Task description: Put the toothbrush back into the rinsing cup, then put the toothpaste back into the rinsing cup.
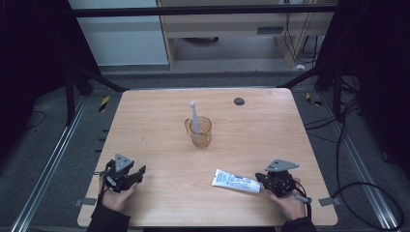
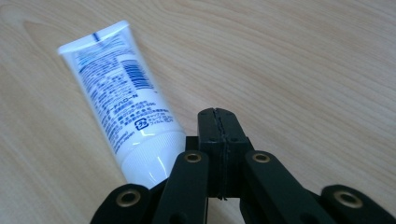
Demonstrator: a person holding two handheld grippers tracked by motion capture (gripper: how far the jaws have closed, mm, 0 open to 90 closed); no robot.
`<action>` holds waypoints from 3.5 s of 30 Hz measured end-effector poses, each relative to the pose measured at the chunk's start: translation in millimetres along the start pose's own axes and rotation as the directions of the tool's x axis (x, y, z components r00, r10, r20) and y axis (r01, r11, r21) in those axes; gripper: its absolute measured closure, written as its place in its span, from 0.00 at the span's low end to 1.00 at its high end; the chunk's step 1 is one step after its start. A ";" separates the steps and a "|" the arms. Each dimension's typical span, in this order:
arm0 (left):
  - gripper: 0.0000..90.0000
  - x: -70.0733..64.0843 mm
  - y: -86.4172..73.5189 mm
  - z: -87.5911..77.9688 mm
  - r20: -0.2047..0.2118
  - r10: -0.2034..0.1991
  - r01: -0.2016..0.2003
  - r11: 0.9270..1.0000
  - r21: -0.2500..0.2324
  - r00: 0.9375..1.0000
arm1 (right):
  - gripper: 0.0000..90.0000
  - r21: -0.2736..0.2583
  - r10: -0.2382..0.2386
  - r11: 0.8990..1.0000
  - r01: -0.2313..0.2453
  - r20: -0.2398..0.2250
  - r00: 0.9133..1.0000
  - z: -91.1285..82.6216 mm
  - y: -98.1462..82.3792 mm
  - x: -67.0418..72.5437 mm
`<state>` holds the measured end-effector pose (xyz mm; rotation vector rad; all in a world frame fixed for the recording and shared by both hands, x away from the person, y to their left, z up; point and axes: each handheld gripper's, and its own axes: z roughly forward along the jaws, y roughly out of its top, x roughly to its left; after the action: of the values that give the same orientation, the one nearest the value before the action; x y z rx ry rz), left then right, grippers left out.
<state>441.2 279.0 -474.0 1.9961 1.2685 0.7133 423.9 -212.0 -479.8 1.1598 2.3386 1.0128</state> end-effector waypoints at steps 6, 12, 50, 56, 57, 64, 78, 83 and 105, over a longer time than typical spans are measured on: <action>0.52 0.5 -0.2 -0.6 0.000 -0.002 0.002 1.000 0.000 1.000 | 1.00 0.000 0.004 1.000 -0.004 -0.018 1.000 -4.8 -5.8 4.5; 0.51 1.0 -0.5 -0.5 -0.001 -0.003 0.003 1.000 0.000 1.000 | 1.00 0.012 -0.006 1.000 0.006 -0.033 0.999 -7.7 -10.6 12.8; 0.46 4.1 -1.6 3.0 0.002 -0.007 0.007 1.000 0.020 1.000 | 0.36 -0.041 0.034 0.999 -0.034 0.008 0.999 -14.0 42.2 30.2; 0.46 3.9 -1.3 4.0 0.001 -0.006 0.006 1.000 0.024 1.000 | 0.32 0.009 0.023 1.000 -0.023 0.003 1.000 -5.3 52.1 36.9; 0.46 4.2 -1.2 3.9 0.000 -0.005 0.005 1.000 0.025 1.000 | 0.32 0.006 0.021 1.000 -0.021 0.006 1.000 -4.7 53.1 37.4; 0.45 6.7 -1.3 5.8 -0.006 -0.009 0.009 0.999 0.036 1.000 | 0.28 0.049 0.006 0.999 -0.006 0.005 1.000 1.5 62.4 42.7; 0.45 6.3 -0.3 7.5 -0.005 -0.001 0.001 0.999 0.044 1.000 | 0.30 0.175 -0.006 0.984 0.013 -0.038 0.999 21.6 62.1 50.8; 0.45 6.7 -0.8 7.4 -0.005 -0.004 0.005 0.999 0.043 1.000 | 0.31 0.214 0.007 0.977 0.003 -0.046 0.999 24.6 63.7 50.9; 0.45 5.5 -1.2 7.9 0.001 0.007 -0.007 0.999 0.049 1.000 | 0.42 0.358 0.001 0.933 0.025 -0.073 0.997 47.9 62.2 52.0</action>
<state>448.5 282.6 -479.4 2.0409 1.2907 0.6914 453.8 -123.6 -467.0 1.2497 2.6624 0.6448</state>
